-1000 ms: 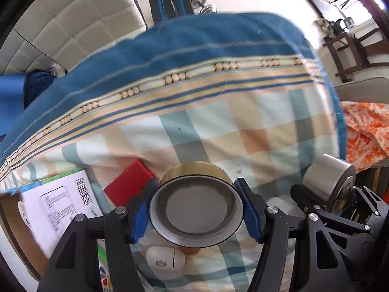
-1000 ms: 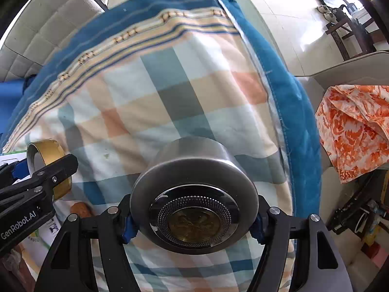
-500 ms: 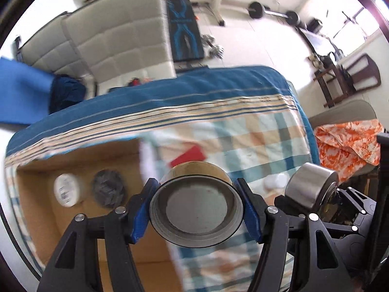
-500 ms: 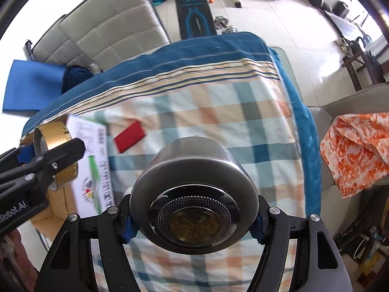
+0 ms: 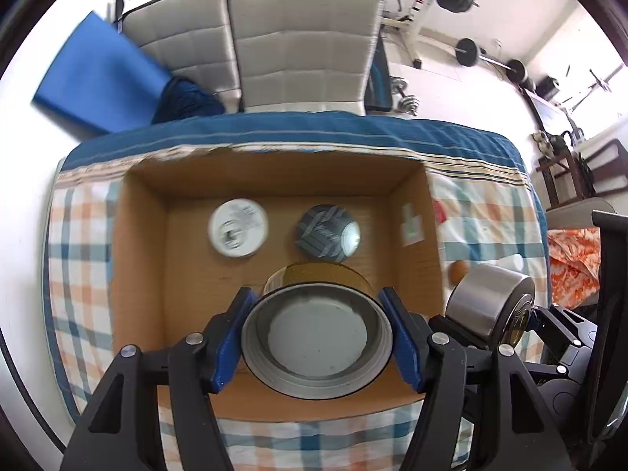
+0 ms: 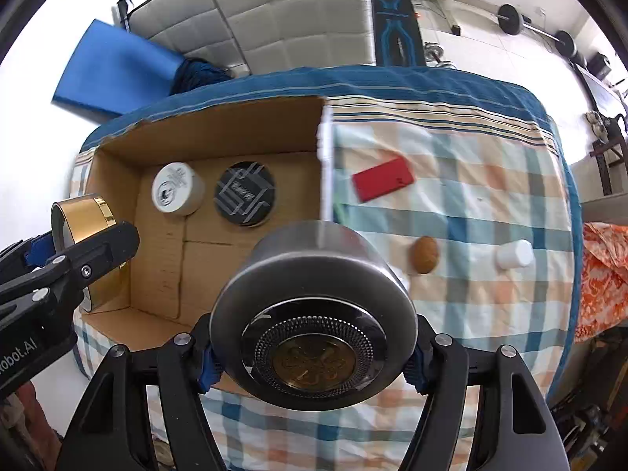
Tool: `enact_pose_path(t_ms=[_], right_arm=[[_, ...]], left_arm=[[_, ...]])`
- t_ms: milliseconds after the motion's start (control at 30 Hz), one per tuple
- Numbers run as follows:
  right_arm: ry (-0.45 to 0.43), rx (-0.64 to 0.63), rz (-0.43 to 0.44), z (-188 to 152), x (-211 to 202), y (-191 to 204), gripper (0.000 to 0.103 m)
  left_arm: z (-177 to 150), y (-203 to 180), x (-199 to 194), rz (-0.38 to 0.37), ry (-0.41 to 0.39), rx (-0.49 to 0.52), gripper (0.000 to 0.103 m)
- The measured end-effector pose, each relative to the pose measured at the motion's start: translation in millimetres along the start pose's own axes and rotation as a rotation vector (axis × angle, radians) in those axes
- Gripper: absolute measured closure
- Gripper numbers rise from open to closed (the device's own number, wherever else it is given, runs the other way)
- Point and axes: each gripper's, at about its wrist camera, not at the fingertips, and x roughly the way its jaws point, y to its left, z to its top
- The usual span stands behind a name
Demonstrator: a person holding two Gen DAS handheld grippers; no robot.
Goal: Organize rigid objects
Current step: 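Carry both held tins into the box and open both grippers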
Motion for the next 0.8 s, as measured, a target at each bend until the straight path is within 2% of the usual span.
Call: enact_pose_path(t_ms=[167,400,667,800], right_arm=[[0.017,-0.031,0.000,4,20,34,0.031],[0.068,-0.049,-0.019,16,71,58,0.031],[0.149,0.001,-0.030,25,137,63,0.031],[0.170,0.012,-0.040,27,158,66,0.031]], left_arm=[[-8,43,9,0.006,0.016,-0.054,0.041],[-13,95,62,0.019,0.109,-0.115,0.041],[-11,120,137,0.012,0.235,-0.143,0.041],[-13,124,158,0.005,0.275,-0.146,0.041]])
